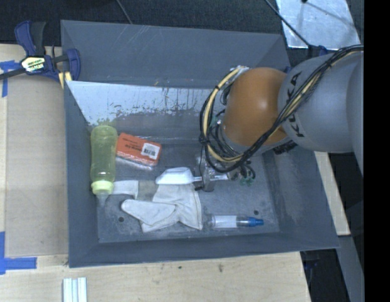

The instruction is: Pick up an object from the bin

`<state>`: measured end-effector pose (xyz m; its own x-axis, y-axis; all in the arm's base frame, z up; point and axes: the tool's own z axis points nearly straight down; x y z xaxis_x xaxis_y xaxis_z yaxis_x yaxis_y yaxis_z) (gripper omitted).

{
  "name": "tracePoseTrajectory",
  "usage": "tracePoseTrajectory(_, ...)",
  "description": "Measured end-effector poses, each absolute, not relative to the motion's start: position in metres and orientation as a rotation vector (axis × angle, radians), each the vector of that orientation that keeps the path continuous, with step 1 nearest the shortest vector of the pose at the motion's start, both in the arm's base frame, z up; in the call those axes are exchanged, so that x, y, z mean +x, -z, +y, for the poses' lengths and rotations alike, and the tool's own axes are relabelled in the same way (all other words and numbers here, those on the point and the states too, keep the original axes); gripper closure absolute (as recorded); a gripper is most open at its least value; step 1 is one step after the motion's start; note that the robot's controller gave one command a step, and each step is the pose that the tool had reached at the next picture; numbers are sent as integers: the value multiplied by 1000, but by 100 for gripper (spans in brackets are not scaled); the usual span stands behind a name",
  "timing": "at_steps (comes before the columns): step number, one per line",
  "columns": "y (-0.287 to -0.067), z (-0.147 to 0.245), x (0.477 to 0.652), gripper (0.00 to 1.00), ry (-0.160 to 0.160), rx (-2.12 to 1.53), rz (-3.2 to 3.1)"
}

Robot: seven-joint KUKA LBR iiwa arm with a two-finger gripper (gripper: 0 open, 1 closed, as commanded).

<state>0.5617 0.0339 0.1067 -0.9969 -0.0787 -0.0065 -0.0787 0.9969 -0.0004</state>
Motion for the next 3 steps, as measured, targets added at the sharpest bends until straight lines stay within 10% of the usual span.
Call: tracePoseTrajectory(3, -135, 34, 560, 100, 1, -124, 3144)
